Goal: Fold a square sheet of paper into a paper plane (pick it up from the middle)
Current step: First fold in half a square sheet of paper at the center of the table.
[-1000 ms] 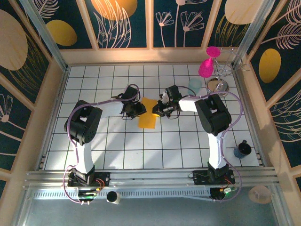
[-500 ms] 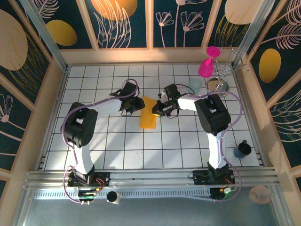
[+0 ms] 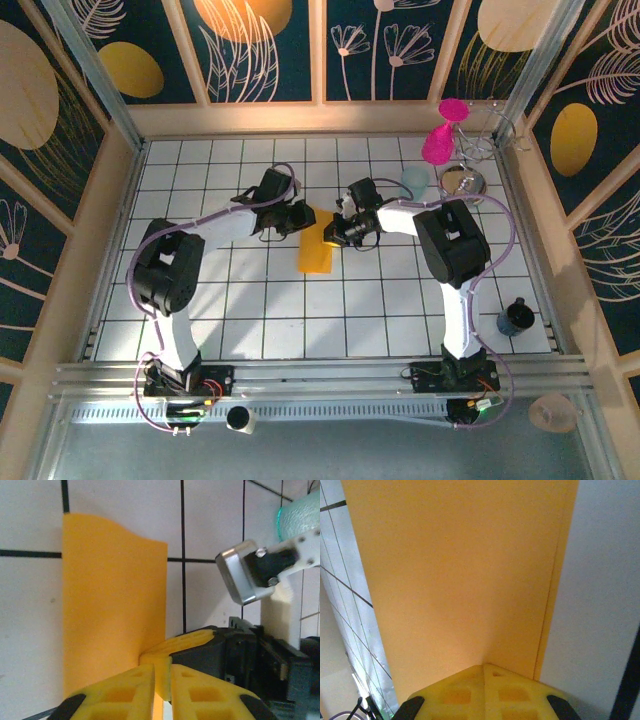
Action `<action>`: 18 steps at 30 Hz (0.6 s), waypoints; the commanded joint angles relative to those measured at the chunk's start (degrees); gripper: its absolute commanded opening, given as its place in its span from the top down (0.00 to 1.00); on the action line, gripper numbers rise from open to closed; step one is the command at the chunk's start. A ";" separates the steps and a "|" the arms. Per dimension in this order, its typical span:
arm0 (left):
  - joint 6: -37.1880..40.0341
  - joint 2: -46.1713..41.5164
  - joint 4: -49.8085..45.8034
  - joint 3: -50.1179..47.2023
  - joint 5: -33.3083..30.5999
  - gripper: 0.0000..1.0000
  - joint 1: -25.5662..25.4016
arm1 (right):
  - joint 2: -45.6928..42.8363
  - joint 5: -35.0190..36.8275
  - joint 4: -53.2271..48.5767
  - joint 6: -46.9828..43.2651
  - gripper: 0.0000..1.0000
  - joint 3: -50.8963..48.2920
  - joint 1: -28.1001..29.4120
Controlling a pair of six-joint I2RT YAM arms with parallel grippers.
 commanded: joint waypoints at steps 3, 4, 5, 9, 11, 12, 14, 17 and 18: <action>2.28 4.04 -3.78 2.95 2.22 0.88 -0.89 | 6.20 11.57 -8.56 -0.15 0.97 -2.80 0.05; 2.50 4.72 -4.02 3.27 2.63 0.89 -1.04 | 6.25 11.65 -8.67 -0.20 0.97 -2.80 0.05; 2.67 5.37 -4.31 3.65 3.20 0.89 -1.05 | 6.32 11.69 -8.67 -0.20 0.97 -2.88 0.01; 4.06 7.71 -6.00 4.91 4.74 0.91 -1.55 | 6.70 11.83 -8.86 -0.27 0.98 -2.95 0.07; 5.01 8.14 -7.02 4.91 4.15 0.91 -1.55 | 6.84 11.99 -9.03 -0.43 0.98 -2.95 0.06; 5.51 8.37 -7.67 4.99 3.48 0.91 -1.50 | 6.86 12.14 -9.03 -0.45 0.98 -2.99 0.07; 6.70 8.91 -8.86 5.24 2.68 0.92 -1.57 | 7.12 12.27 -9.27 -0.53 0.98 -2.97 0.01; 8.60 10.09 -10.71 5.85 1.12 0.92 -1.54 | 7.30 12.54 -9.39 -0.63 0.98 -3.21 0.01; 9.36 10.43 -11.20 6.12 0.68 0.92 -1.57 | 7.35 12.71 -9.42 -0.71 0.98 -3.30 0.01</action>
